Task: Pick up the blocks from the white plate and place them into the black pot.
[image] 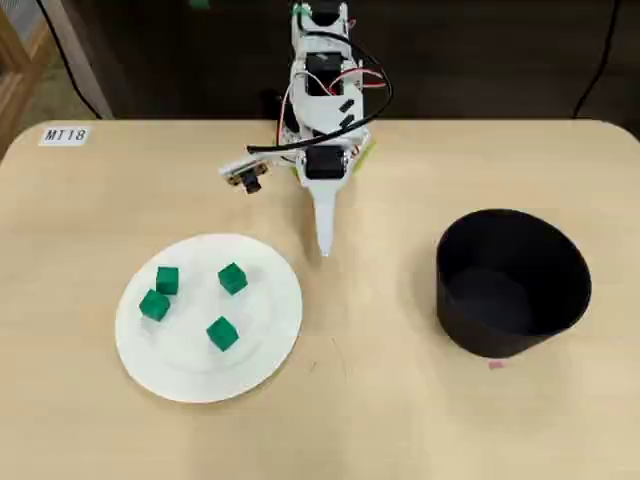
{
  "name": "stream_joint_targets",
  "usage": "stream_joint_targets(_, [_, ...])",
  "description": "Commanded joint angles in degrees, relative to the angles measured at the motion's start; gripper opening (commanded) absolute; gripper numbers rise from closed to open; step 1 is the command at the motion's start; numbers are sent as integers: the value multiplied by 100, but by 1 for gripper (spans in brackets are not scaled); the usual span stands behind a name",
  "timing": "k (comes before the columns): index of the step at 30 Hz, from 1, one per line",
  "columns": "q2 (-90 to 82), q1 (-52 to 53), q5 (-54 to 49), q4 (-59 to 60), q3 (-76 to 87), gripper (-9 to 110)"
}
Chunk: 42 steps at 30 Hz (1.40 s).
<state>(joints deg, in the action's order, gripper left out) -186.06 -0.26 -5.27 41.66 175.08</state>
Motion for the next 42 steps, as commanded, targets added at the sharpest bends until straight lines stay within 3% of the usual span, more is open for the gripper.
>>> stream_joint_targets(1, [2250,325,-44,-475,-958,-2])
stream_joint_targets(12, [2171,352,-9,-413,-1011,-2])
stream_joint_targets(22, [3630,404,-176,114,-2733,-2])
stream_joint_targets(32, [6732,580,-659,2153,-6662,-2])
stream_joint_targets(42, [8903,1828,-229,3990,-9097,-2])
